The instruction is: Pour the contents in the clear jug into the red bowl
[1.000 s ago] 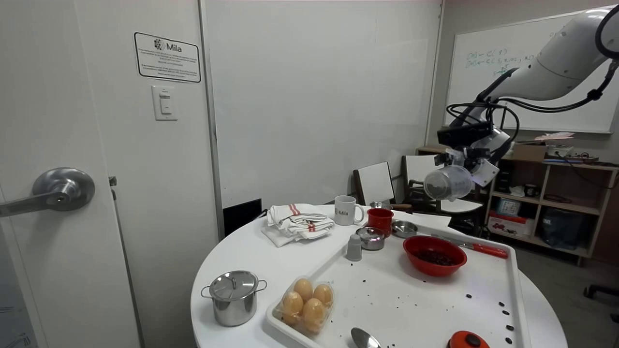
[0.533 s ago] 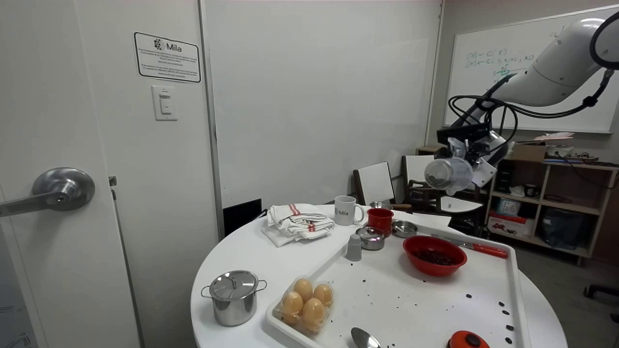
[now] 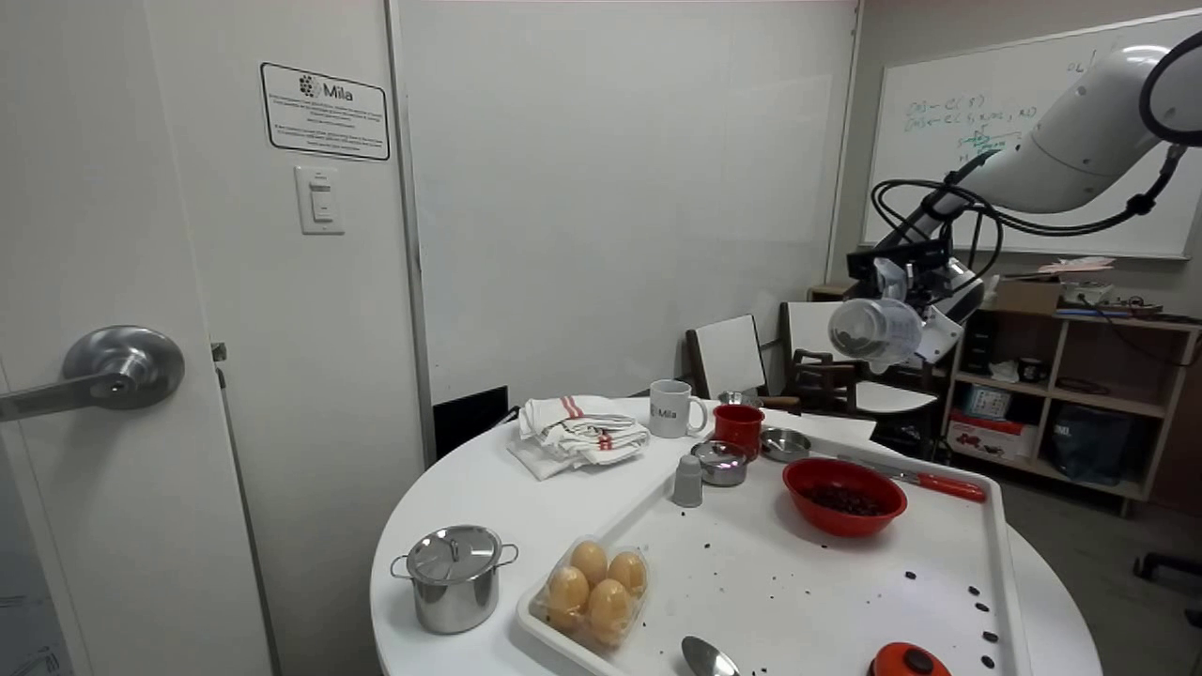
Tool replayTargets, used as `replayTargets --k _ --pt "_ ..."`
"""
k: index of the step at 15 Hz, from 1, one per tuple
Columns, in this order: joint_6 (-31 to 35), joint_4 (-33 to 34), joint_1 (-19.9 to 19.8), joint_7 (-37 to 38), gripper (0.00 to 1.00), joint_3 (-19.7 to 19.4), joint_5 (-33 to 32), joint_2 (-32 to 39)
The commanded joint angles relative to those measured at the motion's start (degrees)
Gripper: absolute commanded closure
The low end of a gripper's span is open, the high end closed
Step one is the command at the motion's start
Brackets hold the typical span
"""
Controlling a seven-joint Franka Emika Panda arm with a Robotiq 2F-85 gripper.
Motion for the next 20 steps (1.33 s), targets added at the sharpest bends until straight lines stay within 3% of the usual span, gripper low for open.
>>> replayTargets --k 1,9,15,20 --pt "-4.02 2.81 -1.16 3.02 0.91 0.92 2.67 2.08" --pt "-5.96 3.28 -1.32 5.82 0.91 0.87 5.13 2.96" --pt "-0.88 5.59 3.48 2.62 0.91 -2.65 -3.81 2.35" --pt "4.39 6.03 8.53 4.51 0.91 -4.15 -12.52 -0.39"
